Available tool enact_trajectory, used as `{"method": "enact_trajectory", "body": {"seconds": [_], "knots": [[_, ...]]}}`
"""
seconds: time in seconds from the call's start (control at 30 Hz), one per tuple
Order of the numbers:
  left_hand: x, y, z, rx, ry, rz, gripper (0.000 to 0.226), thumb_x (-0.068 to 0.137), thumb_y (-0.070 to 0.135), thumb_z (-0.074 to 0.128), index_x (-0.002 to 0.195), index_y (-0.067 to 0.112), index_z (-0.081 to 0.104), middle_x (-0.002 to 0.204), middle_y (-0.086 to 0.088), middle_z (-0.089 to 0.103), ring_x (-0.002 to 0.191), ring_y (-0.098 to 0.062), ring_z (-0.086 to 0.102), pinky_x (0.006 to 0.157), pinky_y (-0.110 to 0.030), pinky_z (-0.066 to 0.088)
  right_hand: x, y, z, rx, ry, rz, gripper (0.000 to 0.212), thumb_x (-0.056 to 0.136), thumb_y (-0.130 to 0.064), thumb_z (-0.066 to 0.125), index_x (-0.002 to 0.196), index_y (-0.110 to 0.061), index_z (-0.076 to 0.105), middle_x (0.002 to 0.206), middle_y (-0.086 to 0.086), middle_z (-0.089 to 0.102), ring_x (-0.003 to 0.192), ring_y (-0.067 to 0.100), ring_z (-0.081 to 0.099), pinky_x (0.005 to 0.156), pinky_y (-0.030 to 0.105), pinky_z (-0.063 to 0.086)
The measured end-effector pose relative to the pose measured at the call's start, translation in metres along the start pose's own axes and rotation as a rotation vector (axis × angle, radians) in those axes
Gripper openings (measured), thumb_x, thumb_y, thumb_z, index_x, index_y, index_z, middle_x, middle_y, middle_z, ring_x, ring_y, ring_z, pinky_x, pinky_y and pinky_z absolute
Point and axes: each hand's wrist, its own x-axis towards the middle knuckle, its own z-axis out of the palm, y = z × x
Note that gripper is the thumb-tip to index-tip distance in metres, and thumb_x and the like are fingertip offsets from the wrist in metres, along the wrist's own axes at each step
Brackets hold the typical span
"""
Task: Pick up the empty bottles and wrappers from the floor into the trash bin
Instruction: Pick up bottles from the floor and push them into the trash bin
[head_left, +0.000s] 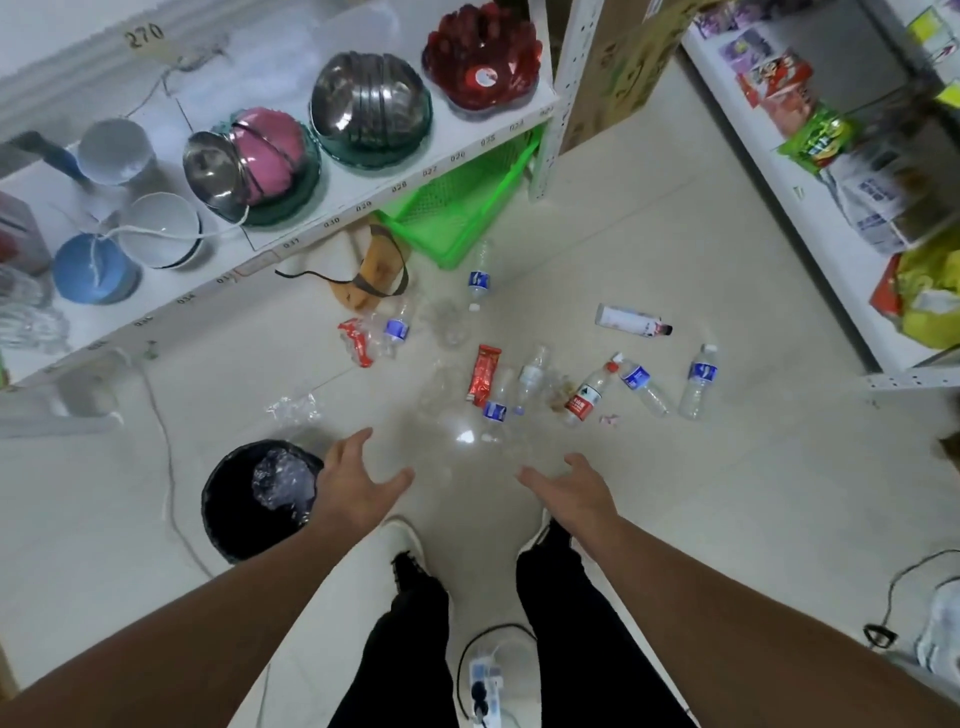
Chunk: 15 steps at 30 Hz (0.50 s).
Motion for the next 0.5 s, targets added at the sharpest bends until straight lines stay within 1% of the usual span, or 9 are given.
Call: {"method": "enact_trajectory", "body": {"seconds": [0.07,0.13,0.2,0.27,0.33,0.37,0.43,0.5], "knots": [[0.01,0.006,0.009,0.0,-0.008,-0.018,0.093,0.078,0.059,0.084,0.156,0.034,0.04,0.158,-0.009,0.037,0.146,-0.033,0.041,0.12,-0.048,0.036,0.01,-0.005,-0.003,-0.021,-0.001,-0.002,0.123,0.055,-0.079,0.071,0.16,-0.023,0.038,0.154,0.008,0.051,0.137,0.03,0.055,0.11,0.043,0.049],[0.03,0.014,0.025,-0.011,0.0,-0.019,0.093,0.077,0.06,0.082,0.156,0.035,0.04,0.158,-0.007,0.038,0.147,-0.031,0.041,0.119,-0.047,0.036,0.033,-0.006,-0.005,-0.033,0.0,0.008,0.127,0.049,-0.081,0.068,0.159,-0.024,0.04,0.151,0.008,0.053,0.135,0.03,0.056,0.11,0.045,0.049],[0.054,0.018,0.042,-0.014,-0.003,-0.02,0.094,0.075,0.064,0.079,0.156,0.036,0.039,0.158,-0.004,0.038,0.146,-0.028,0.043,0.117,-0.046,0.039,0.06,-0.006,0.003,-0.046,0.011,0.028,0.127,0.051,-0.082,0.069,0.16,-0.024,0.037,0.154,0.009,0.05,0.137,0.031,0.055,0.112,0.049,0.048],[0.085,0.018,0.063,-0.007,-0.033,-0.01,0.098,0.071,0.069,0.073,0.156,0.037,0.037,0.158,-0.002,0.037,0.143,-0.027,0.046,0.116,-0.048,0.042,0.094,-0.006,0.016,-0.065,0.038,0.049,0.127,0.057,-0.08,0.073,0.163,-0.025,0.03,0.156,0.011,0.044,0.14,0.035,0.052,0.113,0.051,0.046],[0.125,0.013,0.087,0.002,-0.058,0.024,0.101,0.068,0.072,0.069,0.157,0.036,0.036,0.159,-0.001,0.036,0.143,-0.027,0.046,0.115,-0.048,0.043,0.133,-0.004,0.036,-0.067,0.068,0.057,0.123,0.062,-0.078,0.076,0.163,-0.026,0.027,0.154,0.012,0.041,0.138,0.036,0.051,0.112,0.046,0.046],[0.149,0.009,0.101,0.025,-0.062,0.052,0.102,0.068,0.071,0.069,0.157,0.035,0.036,0.159,-0.001,0.036,0.144,-0.027,0.044,0.116,-0.047,0.042,0.157,-0.003,0.048,-0.063,0.075,0.054,0.121,0.063,-0.078,0.076,0.162,-0.027,0.027,0.152,0.011,0.041,0.137,0.035,0.052,0.11,0.043,0.046],[0.201,-0.005,0.131,0.087,-0.06,0.105,0.104,0.071,0.067,0.075,0.16,0.034,0.034,0.161,-0.001,0.036,0.147,-0.028,0.041,0.115,-0.047,0.04,0.209,0.001,0.075,-0.063,0.083,0.046,0.12,0.064,-0.082,0.075,0.161,-0.028,0.029,0.15,0.011,0.041,0.136,0.035,0.053,0.108,0.043,0.045],[0.253,-0.021,0.163,0.138,-0.065,0.137,0.108,0.073,0.065,0.08,0.163,0.039,0.025,0.168,-0.001,0.028,0.151,-0.03,0.034,0.117,-0.05,0.039,0.262,0.003,0.104,-0.061,0.099,0.049,0.12,0.061,-0.084,0.075,0.159,-0.031,0.03,0.148,0.011,0.044,0.133,0.034,0.056,0.103,0.042,0.046]]}}
